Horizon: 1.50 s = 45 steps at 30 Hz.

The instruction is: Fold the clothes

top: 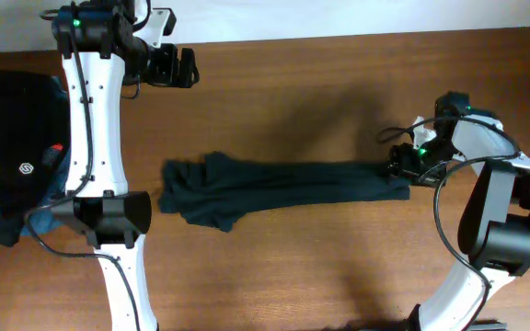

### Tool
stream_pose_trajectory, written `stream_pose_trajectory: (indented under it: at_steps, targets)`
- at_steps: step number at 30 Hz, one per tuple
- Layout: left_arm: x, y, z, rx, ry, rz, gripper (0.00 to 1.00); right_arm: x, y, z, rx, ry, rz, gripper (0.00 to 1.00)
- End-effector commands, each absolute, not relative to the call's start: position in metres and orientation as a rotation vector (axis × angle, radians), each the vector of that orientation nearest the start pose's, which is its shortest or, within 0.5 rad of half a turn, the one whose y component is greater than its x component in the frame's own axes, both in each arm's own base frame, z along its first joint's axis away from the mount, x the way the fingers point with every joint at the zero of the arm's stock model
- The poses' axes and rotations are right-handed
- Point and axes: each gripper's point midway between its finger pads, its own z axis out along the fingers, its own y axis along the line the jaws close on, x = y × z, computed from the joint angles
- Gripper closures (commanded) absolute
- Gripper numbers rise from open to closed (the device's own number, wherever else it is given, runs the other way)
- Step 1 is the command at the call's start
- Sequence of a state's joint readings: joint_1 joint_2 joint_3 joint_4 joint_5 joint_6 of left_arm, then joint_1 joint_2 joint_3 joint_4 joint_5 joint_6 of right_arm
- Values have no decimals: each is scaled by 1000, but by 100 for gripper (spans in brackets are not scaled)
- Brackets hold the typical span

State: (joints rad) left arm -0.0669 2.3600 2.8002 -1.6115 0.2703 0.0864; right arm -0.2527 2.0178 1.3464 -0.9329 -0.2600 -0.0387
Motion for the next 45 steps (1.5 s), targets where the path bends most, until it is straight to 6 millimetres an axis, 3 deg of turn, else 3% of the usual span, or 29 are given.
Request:
stream_pose_trajectory:
  at_steps: [1, 3, 6, 10, 20, 25, 27, 29, 33, 37, 45]
  targets:
    - [491, -74, 242, 297, 2695, -324, 1, 347, -46, -2, 328, 3113, 405, 43]
    - [492, -74, 243, 297, 2691, -324, 1, 346, -44, -1, 349, 3113, 422, 61]
    - [492, -74, 243, 297, 2691, -324, 1, 346, -45, -1, 404, 3111, 424, 76]
    - [492, -74, 243, 297, 2690, -323, 1, 348, -49, 3, 444, 3104, 421, 87]
    - [492, -74, 243, 298, 2691, -324, 1, 362, -98, 35, 664, 2985, 481, 88]
    - [492, -73, 242, 295, 2692, -313, 1, 364, -118, 48, 655, 2956, 466, 87]
    - [492, -73, 242, 295, 2692, -313, 1, 367, -118, 52, 648, 2942, 497, 87]
    - [493, -73, 243, 295, 2689, -312, 1, 373, -102, 64, 548, 2920, 615, 86]
    - [495, -73, 244, 296, 2679, -311, 1, 379, -72, 80, 439, 2956, 662, 87]
    - [496, -73, 244, 296, 2673, -311, 1, 384, -11, 94, 217, 3022, 692, 88]
    - [496, -73, 244, 295, 2674, -310, 1, 374, 100, 96, -94, 3094, 729, 89]
